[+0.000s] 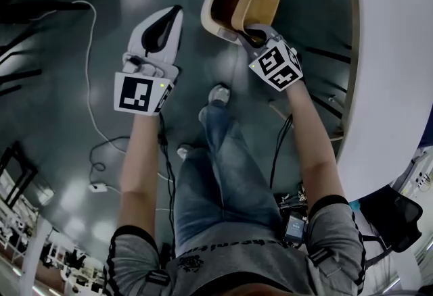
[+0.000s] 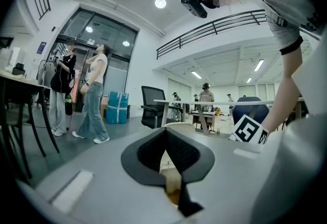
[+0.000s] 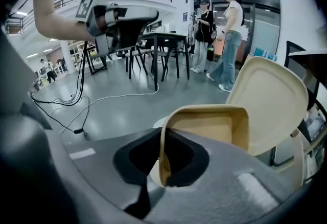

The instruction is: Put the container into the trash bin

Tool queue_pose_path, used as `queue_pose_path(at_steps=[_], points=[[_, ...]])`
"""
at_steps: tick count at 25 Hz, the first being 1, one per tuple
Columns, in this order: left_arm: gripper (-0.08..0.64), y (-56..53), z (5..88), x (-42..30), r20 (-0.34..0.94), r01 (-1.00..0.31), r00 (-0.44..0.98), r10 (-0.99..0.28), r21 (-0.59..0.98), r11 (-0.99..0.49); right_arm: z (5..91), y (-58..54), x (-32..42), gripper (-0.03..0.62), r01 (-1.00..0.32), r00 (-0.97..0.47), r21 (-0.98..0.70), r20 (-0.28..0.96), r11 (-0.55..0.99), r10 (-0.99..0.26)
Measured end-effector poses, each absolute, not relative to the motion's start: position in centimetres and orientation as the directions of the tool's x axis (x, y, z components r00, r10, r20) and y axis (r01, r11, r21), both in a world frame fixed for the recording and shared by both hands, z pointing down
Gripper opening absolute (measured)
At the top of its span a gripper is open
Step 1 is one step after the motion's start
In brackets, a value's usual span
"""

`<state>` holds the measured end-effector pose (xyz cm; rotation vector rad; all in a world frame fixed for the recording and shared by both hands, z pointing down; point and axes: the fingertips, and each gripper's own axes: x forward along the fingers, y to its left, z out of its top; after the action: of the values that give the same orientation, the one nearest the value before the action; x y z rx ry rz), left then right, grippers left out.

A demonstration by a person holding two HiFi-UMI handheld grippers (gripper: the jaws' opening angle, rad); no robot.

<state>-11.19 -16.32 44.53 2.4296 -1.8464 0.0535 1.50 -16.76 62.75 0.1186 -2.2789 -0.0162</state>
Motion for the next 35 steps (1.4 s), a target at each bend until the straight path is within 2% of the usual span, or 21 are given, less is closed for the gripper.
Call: queue_pose_path(at_steps=[16,20,23,24,25,28,33,35], points=[[0.014,-15.7,46.4,-13.9,0.127,-0.973,0.23,-0.965,0.045,-0.226,70.2,-18.1,0.4,0.014,0.066,-0.469,0.067,0.883,0.996,-0.028],[0.014,-15.8,46.5,-14.5,0.131,-0.975,0.222,-0.966,0.037,-0.219,71.7,-18.9,0.1,0.014,0.064,-0.437,0.07,0.899,0.996,-0.035],[0.014,-15.7,47.0,-15.2,0.162,-0.977,0.214,-0.963,0.018,-0.214,72.6,-20.0,0.0,0.021,0.049,-0.412,0.115,0.907,0.992,-0.085],[0.014,-15.7,47.0,-15.5,0.166,-0.978,0.209,-0.964,0.017,-0.209,73.0,-20.5,0.1,0.036,0.037,-0.397,0.133,0.911,0.99,-0.108],[0.014,-15.7,47.1,-15.7,0.168,-0.979,0.203,-0.965,0.017,-0.203,73.4,-20.9,0.2,0.078,0.022,-0.38,0.141,0.917,0.99,-0.122],[0.014,-15.8,47.1,-16.1,0.169,-0.982,0.19,-0.967,0.017,-0.189,74.2,-21.1,0.6,0.148,-0.019,-0.352,0.104,0.93,0.994,-0.103],[0.014,-15.7,47.0,-16.3,0.17,-0.982,0.187,-0.968,0.02,-0.186,74.0,-19.7,0.5,0.146,-0.047,-0.379,0.049,0.923,0.998,-0.063],[0.014,-15.9,46.6,-16.2,0.148,-0.982,0.189,-0.971,0.03,-0.187,73.4,-19.6,0.4,0.122,-0.082,-0.406,0.038,0.911,0.996,-0.068]])
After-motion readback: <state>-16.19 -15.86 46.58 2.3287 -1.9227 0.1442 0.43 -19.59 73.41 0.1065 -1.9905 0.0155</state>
